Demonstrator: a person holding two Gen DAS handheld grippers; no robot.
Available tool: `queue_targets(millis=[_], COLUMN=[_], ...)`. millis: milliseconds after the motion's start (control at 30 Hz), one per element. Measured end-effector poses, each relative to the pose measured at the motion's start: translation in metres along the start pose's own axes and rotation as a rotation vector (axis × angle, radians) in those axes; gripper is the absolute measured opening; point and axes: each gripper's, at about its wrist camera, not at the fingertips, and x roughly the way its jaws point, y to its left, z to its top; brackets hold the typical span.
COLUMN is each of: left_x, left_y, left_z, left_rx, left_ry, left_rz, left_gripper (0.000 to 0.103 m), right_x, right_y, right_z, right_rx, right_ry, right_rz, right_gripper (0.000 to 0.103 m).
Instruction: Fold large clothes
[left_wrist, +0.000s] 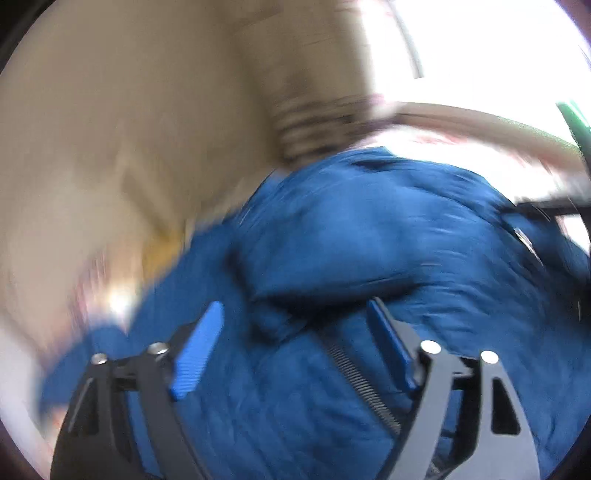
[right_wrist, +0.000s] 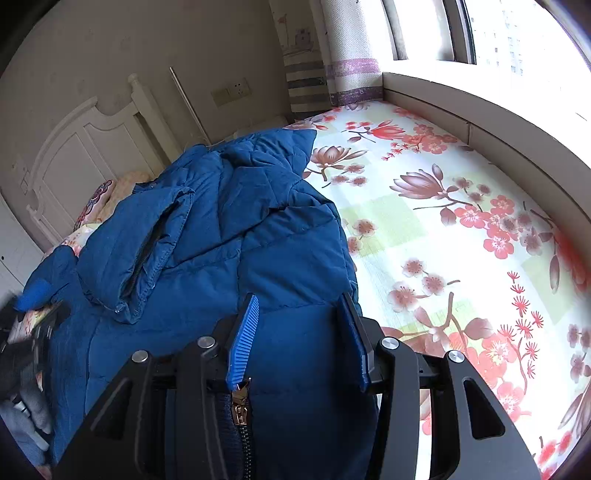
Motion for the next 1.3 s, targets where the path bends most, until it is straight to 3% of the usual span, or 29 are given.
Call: queue_targets(millis=[133, 200, 233, 300, 333, 400, 433, 567, 633, 733, 800, 900, 933, 1100, 1167, 1233, 1300], left_x=[0.019, 0.038, 0.051, 0.058, 0.059, 0.053, 0.047, 0.009, 0.003, 0.008, 0.016, 0.028, 0.034, 0.039, 0.045, 0.048, 0.049], left_y=[-0.043, -0.058, -0.065, -0.064, -0.057, -0.031, -0.014, 0.104, 0.166, 0.212, 0.229, 0.233, 0.230, 0.218, 0.213, 0.207, 0.207], left_z=[0.028, 0.026, 0.021, 0.019, 0.023, 0.030, 0.032, 0.007, -0.041, -0.109, -0.141, -0.181, -0.193, -0.179, -0.172, -0.170, -0.170], left_rx=[0.210, 0.302, 0.344, 0.341, 0.291, 0.125, 0.023, -0.617, -0.982, -1.294, -1.385, -1.499, -1.527, -1.413, -1.377, -1.359, -1.357], left_ry=[-0.005, 0.066, 0.105, 0.099, 0.105, 0.076, 0.047, -0.111, -0.184, -0.172, -0.113, -0.006, 0.028, 0.041, 0.042, 0.075, 0.080], left_rz=[0.084, -0.011, -0.075, -0.109, -0.145, -0.213, -0.242, -0.408, -0.502, -0.466, -0.383, -0.337, -0.333, -0.314, -0.289, -0.292, -0.301], left_gripper=[0.083, 0.079, 0.070, 0.066, 0.045, 0.024, 0.021, 0.019, 0.020, 0.023, 0.028, 0.061, 0.062, 0.062, 0.055, 0.035, 0.034], right_x=[0.001, 0.001, 0.001, 0.001, 0.002, 0.002, 0.002, 0.001, 0.001, 0.001, 0.001, 0.001, 0.002, 0.001, -0.007, -0.017, -0.021], right_y=[0.003, 0.003, 0.003, 0.003, 0.004, 0.003, 0.003, 0.003, 0.002, 0.002, 0.002, 0.002, 0.002, 0.005, 0.015, 0.037, 0.065], right_z=[0.000, 0.000, 0.000, 0.000, 0.000, 0.000, 0.000, 0.000, -0.001, -0.001, -0.001, -0.001, -0.001, -0.001, -0.001, 0.001, 0.005], right_rx=[-0.004, -0.003, -0.002, 0.000, 0.000, 0.000, 0.001, 0.003, 0.004, 0.004, 0.005, 0.004, 0.003, -0.008, -0.046, -0.156, -0.271], right_ry=[0.001, 0.000, 0.000, 0.001, 0.001, 0.001, 0.001, 0.000, 0.000, 0.000, -0.001, 0.000, 0.001, 0.001, -0.040, -0.087, -0.114], right_rz=[-0.009, -0.008, -0.008, -0.008, -0.008, -0.007, -0.006, -0.004, -0.004, -0.002, -0.003, -0.004, -0.006, -0.024, -0.094, -0.140, -0.150], right_gripper=[0.045, 0.045, 0.045, 0.045, 0.045, 0.045, 0.045, 0.045, 0.045, 0.045, 0.045, 0.046, 0.046, 0.045, 0.045, 0.045, 0.045])
